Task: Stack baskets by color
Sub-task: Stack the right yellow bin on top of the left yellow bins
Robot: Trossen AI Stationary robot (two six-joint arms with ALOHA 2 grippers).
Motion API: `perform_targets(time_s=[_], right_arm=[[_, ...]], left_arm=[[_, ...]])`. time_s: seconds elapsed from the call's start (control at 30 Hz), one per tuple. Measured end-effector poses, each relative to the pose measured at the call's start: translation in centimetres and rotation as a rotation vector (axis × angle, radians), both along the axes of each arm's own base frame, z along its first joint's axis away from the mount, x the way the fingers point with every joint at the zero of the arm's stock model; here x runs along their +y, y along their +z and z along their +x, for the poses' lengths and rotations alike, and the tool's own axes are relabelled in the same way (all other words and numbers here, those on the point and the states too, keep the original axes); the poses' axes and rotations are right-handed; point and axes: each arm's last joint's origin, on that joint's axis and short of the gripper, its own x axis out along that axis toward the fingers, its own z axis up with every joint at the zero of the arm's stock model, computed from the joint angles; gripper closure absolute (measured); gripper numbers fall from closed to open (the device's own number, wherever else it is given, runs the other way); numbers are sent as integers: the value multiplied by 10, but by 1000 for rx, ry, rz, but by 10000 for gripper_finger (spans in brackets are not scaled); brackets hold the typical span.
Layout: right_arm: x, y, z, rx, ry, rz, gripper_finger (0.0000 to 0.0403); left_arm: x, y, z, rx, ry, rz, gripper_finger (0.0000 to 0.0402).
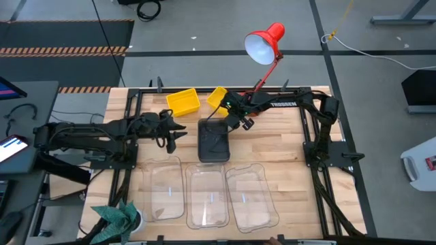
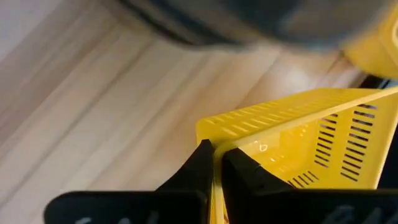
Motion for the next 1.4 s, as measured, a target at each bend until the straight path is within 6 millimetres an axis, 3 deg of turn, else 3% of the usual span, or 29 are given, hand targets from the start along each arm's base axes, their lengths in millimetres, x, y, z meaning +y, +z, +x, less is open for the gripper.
perform_targets(time_s=[0.3,0.67,1.1,1.4], right_arm=[[13,44,2,47,-43,41,391],[42,90,16,15,-5,-47,389],[109,97,28,41,177,-166,389],[131,102,29,52,250,-202,389]], left_arm=[[9,22,2,104,86,130,285],[30,44,30,253,58,224,283],[34,66,55,290,-51,375,193],[18,71,66,235,-183,380,198]])
